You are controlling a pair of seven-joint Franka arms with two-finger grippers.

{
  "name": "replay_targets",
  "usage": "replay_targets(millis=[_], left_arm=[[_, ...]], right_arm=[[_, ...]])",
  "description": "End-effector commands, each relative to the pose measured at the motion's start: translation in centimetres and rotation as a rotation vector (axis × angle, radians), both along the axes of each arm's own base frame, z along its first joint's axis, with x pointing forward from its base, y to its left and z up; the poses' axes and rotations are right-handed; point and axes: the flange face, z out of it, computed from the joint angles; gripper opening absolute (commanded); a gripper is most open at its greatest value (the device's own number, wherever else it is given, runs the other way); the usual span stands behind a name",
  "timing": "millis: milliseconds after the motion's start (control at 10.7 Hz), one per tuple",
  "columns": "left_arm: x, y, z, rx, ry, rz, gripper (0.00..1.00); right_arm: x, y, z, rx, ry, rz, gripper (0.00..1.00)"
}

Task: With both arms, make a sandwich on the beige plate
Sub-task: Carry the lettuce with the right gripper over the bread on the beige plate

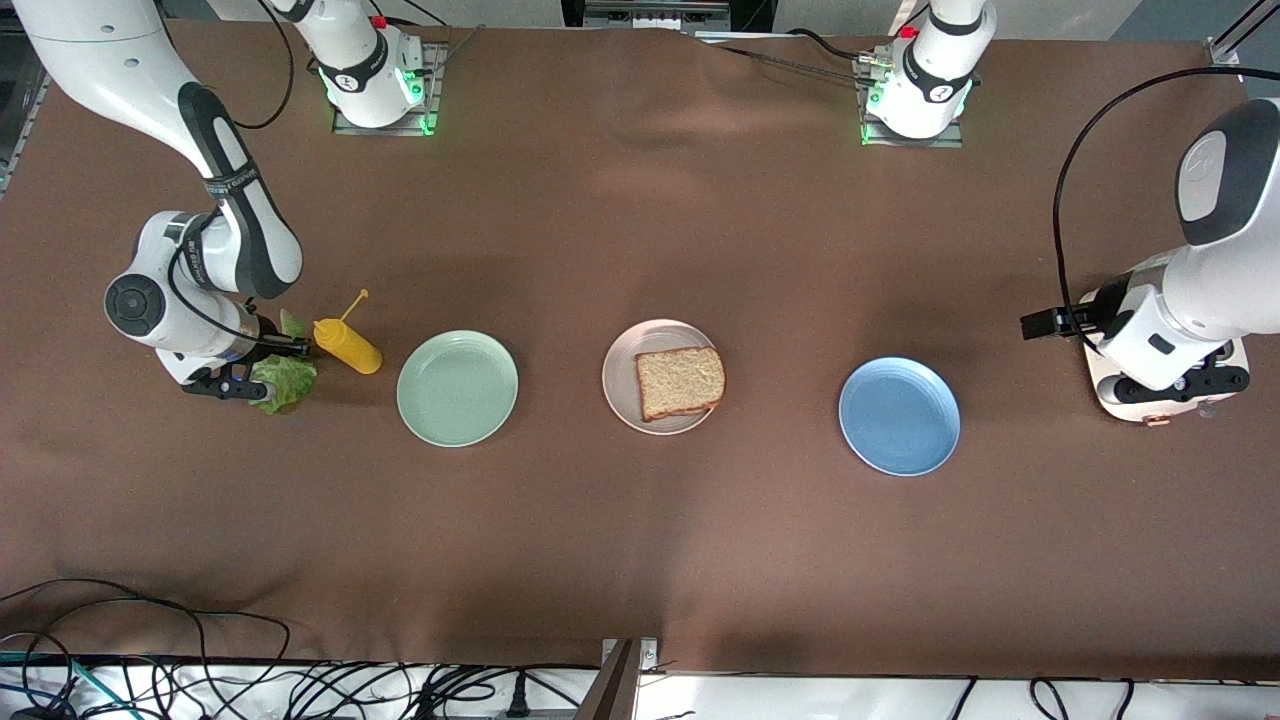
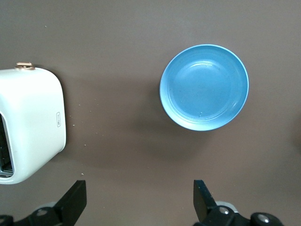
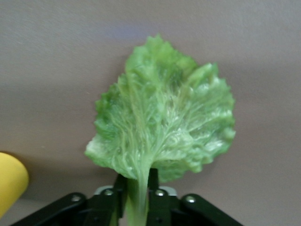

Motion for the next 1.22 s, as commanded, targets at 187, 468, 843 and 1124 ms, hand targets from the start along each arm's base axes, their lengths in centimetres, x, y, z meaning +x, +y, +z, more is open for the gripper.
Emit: replay_targets(millis=[187, 468, 843, 1124], left_arm=[[-1.3, 0.0, 1.2, 0.027, 0.016, -0.009, 1.0], [-3.9, -0.2, 4.3, 0.021, -0.025, 0.017, 1.0], [-5.3, -1.0, 4.1, 0.038, -0.008, 0.02, 1.0], [-5.2, 1.2, 4.0, 0.037, 0.003, 0.057, 1.0]], right_arm=[[1.7, -0.4, 7.3, 0.003, -0.03, -0.005, 0.0], [3.4, -0.4, 13.3, -0.001, -0.049, -0.013, 0.0], [7.5, 4.0, 27.3, -0.002, -0.033, -0.048, 0.0], [7.5, 15.4, 28.2, 0.019, -0.06, -0.22, 0.0]])
